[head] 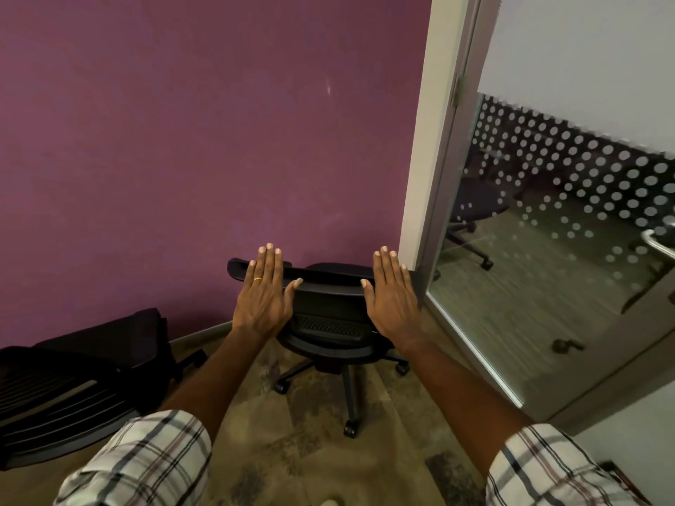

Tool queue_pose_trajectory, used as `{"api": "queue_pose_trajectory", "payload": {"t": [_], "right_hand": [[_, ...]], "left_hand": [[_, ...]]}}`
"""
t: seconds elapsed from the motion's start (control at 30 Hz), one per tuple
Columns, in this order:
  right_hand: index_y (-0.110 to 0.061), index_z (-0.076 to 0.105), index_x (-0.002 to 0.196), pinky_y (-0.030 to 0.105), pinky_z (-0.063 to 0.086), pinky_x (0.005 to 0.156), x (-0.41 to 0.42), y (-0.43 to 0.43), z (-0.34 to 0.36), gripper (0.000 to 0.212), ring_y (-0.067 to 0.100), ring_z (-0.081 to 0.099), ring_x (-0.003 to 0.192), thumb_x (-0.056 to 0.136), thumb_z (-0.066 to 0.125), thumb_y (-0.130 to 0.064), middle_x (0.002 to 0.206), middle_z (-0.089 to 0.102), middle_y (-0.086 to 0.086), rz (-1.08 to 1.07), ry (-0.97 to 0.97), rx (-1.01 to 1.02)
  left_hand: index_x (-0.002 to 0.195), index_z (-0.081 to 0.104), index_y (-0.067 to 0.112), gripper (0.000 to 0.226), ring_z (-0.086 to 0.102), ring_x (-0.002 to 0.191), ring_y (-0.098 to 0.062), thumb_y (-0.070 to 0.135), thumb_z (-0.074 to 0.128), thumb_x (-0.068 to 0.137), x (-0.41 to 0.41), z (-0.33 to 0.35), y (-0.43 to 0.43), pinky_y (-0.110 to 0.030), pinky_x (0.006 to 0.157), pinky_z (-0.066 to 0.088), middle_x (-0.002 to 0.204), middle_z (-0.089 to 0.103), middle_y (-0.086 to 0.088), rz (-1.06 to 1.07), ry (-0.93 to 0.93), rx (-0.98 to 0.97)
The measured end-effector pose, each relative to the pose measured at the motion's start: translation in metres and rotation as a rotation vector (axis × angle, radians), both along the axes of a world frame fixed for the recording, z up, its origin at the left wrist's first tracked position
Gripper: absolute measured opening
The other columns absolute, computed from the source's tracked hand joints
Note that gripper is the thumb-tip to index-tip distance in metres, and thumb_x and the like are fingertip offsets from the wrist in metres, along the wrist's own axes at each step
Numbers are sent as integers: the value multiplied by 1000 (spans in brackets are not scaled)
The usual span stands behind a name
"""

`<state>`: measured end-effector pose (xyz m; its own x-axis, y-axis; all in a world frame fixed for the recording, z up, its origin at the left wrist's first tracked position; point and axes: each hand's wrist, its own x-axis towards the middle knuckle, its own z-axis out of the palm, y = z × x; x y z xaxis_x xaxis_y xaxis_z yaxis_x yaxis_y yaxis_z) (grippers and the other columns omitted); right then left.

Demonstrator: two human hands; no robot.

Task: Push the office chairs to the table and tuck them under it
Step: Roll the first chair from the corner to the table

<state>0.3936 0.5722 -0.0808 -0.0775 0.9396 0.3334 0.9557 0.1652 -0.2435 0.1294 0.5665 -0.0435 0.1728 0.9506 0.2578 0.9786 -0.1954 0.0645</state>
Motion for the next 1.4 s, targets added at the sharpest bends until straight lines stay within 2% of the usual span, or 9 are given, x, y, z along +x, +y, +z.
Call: {"api": "queue_pose_trajectory", "payload": {"t": [0.17, 0.37, 0.53, 0.6, 0.67, 0.77, 0.93, 1.3, 1.4], "right_hand": [[-6, 10, 161, 47, 7, 128, -8, 30, -26, 64, 25, -4, 158, 109, 20, -42, 170, 2, 12, -40, -2, -58], [-10, 44, 152, 48, 15, 127, -25, 71, -40, 65, 27, 21, 155, 105, 20, -48, 163, 35, 12, -90, -7, -29], [-9, 54, 144, 51, 20, 125, -32, 97, -45, 66, 29, 40, 146, 103, 21, -49, 150, 53, 11, -75, -63, -151], [-10, 64, 134, 49, 31, 119, -41, 96, -44, 61, 29, 56, 132, 104, 26, -47, 134, 66, 11, -86, -62, -154], [-15, 74, 108, 40, 47, 98, -50, 92, -40, 55, 25, 70, 99, 103, 28, -44, 103, 77, 6, -95, -70, -111], [-17, 71, 81, 37, 48, 68, -61, 88, -36, 51, 21, 64, 68, 100, 29, -39, 75, 71, 1, -115, -82, -89], [-16, 68, 76, 39, 47, 68, -76, 90, -35, 49, 22, 62, 65, 101, 30, -34, 72, 69, 2, -137, -96, -88], [-15, 74, 81, 38, 48, 71, -23, 84, -52, 47, 22, 66, 69, 99, 33, -30, 77, 74, 3, -37, -122, -25], [-15, 64, 67, 35, 42, 67, -23, 85, -46, 52, 25, 65, 67, 98, 25, -31, 71, 71, 4, -51, -87, -85]], "left_hand": [[164, 7, -1, 102, -4, 161, -29, 67, -20, 92, 3, -25, 38, -44, 131, -2, 173, 1, -18, -42, 48, -101], [165, 7, 2, 74, -4, 161, -28, 52, 16, 111, -19, -41, 108, -43, 131, -1, 174, 3, -16, -57, 74, -271], [165, 20, 10, 78, 9, 161, -22, 62, 20, 107, -49, -45, 165, -41, 131, 4, 173, 20, -8, -260, 13, -408], [164, 29, 17, 87, 17, 160, -21, 75, 17, 100, -58, -48, 173, -43, 130, 9, 170, 29, -5, -317, 46, -476], [156, 47, 24, 95, 32, 154, -24, 85, 12, 92, -64, -49, 182, -50, 127, 16, 162, 45, -6, -292, -7, -514], [131, 70, 24, 94, 55, 132, -32, 82, 7, 93, -74, -50, 202, -60, 121, 21, 134, 68, -13, -115, -14, -398], [135, 68, 32, 69, 56, 131, -31, 70, 20, 105, -83, -55, 218, -48, 119, 28, 138, 68, -10, -24, 243, -493], [141, 62, 37, 57, 54, 133, -34, 61, 24, 107, -42, -60, 170, -49, 117, 25, 144, 63, -11, 81, 191, -516], [140, 63, 37, 57, 54, 133, -34, 63, 25, 106, -41, -59, 161, -52, 118, 23, 141, 65, -12, 128, 158, -508]]}}
